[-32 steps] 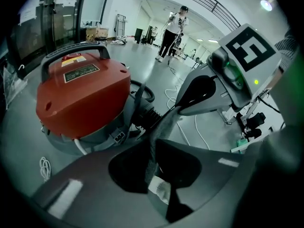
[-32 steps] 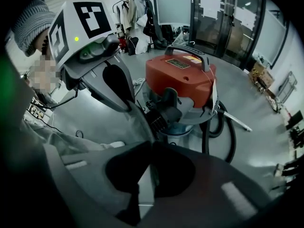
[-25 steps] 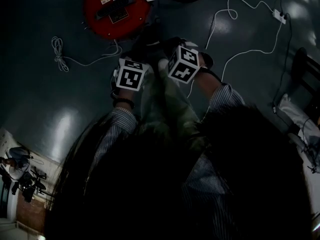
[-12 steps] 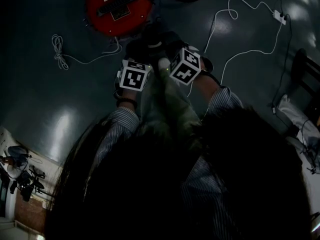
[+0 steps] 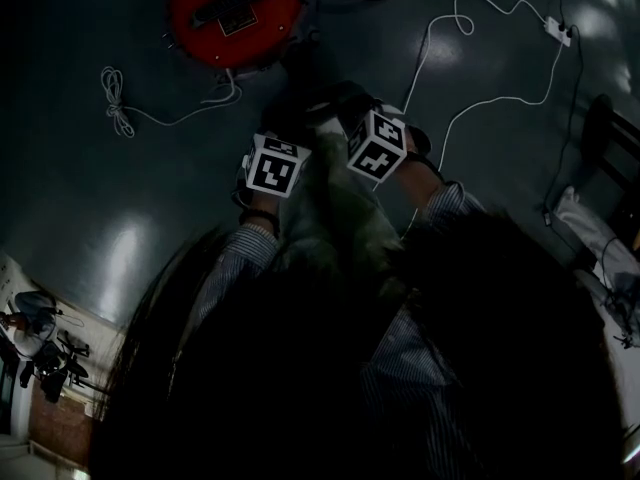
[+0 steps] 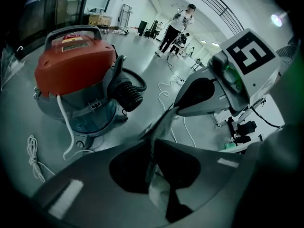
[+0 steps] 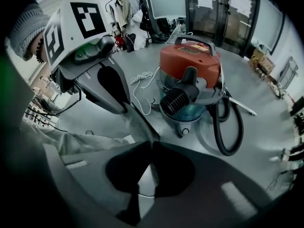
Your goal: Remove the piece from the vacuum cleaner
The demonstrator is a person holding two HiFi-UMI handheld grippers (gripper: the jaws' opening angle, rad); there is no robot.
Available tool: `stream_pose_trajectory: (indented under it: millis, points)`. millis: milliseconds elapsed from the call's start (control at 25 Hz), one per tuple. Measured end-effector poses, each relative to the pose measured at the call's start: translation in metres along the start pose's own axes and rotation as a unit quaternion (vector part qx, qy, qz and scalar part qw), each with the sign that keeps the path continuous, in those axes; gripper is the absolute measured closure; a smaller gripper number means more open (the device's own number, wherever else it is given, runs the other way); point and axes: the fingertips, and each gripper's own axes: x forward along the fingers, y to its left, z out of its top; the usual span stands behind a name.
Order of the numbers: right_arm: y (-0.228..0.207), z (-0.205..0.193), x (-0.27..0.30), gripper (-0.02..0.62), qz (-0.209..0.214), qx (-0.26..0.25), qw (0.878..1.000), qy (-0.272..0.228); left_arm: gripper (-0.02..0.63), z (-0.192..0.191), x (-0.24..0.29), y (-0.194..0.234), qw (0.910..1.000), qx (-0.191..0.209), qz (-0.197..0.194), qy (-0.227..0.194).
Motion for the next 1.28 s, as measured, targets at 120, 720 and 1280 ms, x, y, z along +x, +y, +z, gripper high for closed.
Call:
stream_pose_trajectory:
  millis: [120,720,1280]
  points:
    - [0.0,0.006,-0.013,0.574,0.003,0.009,1.0,-0.013,0.566,0.002,-0.011,-0.004,0.9998,-0.014,-0.003,-0.012]
    - [0.012,0.068,-0.213,0.574,-0.008,0.078,0.991,-0.109,0.568,0.079,-0.18,-0.085,0.9944,0.024,0.017,-0.102]
    - [0.042,0.133,-0.399,0.574,-0.05,0.082,0.968,-0.233,0.568,0.143,-0.356,-0.148,0.9788,0.042,0.046,-0.195]
